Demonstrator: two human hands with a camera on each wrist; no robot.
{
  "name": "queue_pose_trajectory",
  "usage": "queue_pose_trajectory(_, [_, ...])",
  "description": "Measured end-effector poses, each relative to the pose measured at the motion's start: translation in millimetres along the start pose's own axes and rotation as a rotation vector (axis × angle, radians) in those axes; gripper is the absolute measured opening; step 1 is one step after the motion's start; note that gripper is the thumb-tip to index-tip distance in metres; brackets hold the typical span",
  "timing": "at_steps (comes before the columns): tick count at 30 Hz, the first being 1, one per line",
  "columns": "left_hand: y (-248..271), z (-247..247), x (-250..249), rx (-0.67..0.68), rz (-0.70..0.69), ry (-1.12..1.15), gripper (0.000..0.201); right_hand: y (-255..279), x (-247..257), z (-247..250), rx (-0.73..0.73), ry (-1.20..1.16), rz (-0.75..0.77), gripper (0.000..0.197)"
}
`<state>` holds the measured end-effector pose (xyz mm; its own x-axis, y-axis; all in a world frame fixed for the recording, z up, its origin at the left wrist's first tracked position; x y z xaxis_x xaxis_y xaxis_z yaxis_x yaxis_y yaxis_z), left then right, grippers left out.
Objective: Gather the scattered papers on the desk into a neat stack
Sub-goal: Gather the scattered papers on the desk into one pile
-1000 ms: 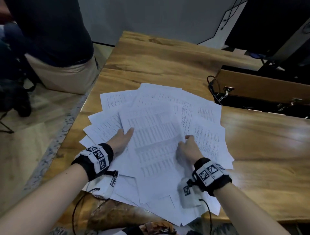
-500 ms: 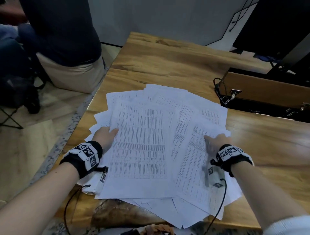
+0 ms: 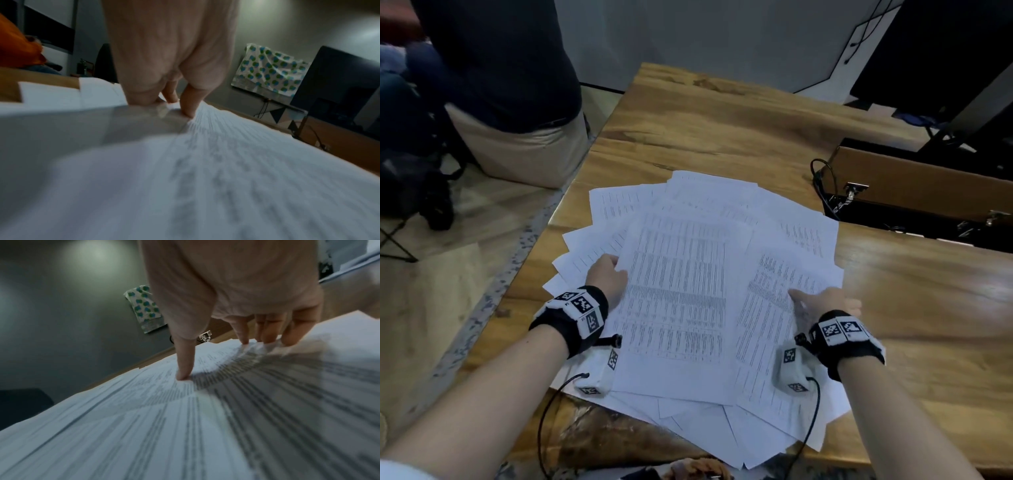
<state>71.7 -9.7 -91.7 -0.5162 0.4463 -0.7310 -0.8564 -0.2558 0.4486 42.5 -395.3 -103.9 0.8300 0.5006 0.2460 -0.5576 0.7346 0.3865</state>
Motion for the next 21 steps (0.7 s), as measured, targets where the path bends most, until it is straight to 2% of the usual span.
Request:
queue_pose_trajectory(2, [1.1, -2.2, 0.8, 0.021, 0.010, 0.063, 0.034, -6.3, -4.1, 0.7, 0.009, -0.058, 0.017, 0.081])
queue_pose_trajectory(4, [2.8, -7.3, -2.1, 0.080, 0.032, 0.134, 0.046, -7.4, -0.2, 5.1, 0.091, -0.159, 0.052, 0.050])
queue_pose_trajectory(7, [5.6, -13.7, -8.3, 0.141, 0.036, 0.101, 0.053, 1.5, 10.1, 11.6, 0.099, -0.239, 0.148, 0.023])
queue_pose_trajectory(9, [8.5, -14.6, -12.8, 0.147, 0.024, -0.016, 0.052, 16.4, 21.8, 11.0, 0.045, -0.327, 0.215, 0.029])
queue_pose_trajectory(12, [7.4, -16.0, -12.8, 0.169, 0.011, -0.075, 0.043, 28.6, 34.4, 2.5, 0.039, -0.378, 0.260, 0.013])
queue_pose_trajectory(14, [8.2, -20.0, -13.3, 0.206, -0.015, -0.079, 0.033, 33.0, 42.9, -3.7, 0.046, -0.455, 0.258, 0.018])
queue_pose_trajectory(16, [10.7, -25.6, -14.1, 0.243, -0.021, -0.088, 0.023, 42.9, 55.1, -13.2, 0.057, -0.523, 0.301, 0.015])
queue_pose_trajectory(18, [13.4, -32.7, -14.6, 0.278, -0.016, -0.108, 0.017, 59.2, 68.2, -21.4, 0.115, -0.571, 0.356, 0.024])
queue_pose_trajectory(19, [14.5, -36.0, -13.9, 0.297, -0.015, -0.105, 0.022, 66.9, 72.4, -25.9, 0.179, -0.601, 0.371, 0.029])
queue_pose_trajectory(21, [16.4, -40.4, -9.9, 0.318, 0.026, -0.036, 0.053, 81.4, 77.0, -26.0, 0.321, -0.655, 0.405, 0.028])
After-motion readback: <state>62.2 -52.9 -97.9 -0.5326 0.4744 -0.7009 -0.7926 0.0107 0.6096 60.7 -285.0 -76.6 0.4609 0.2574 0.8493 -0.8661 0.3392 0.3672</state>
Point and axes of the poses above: each hand's wrist, its own y-axis away from the middle knuckle, its own z-axis out of the back of the hand, x = y × z, the point moved 4 cm from there along -y, towards the middle knuckle, and after that the axes turned 2 degrees about z, right-handed, at the moved point
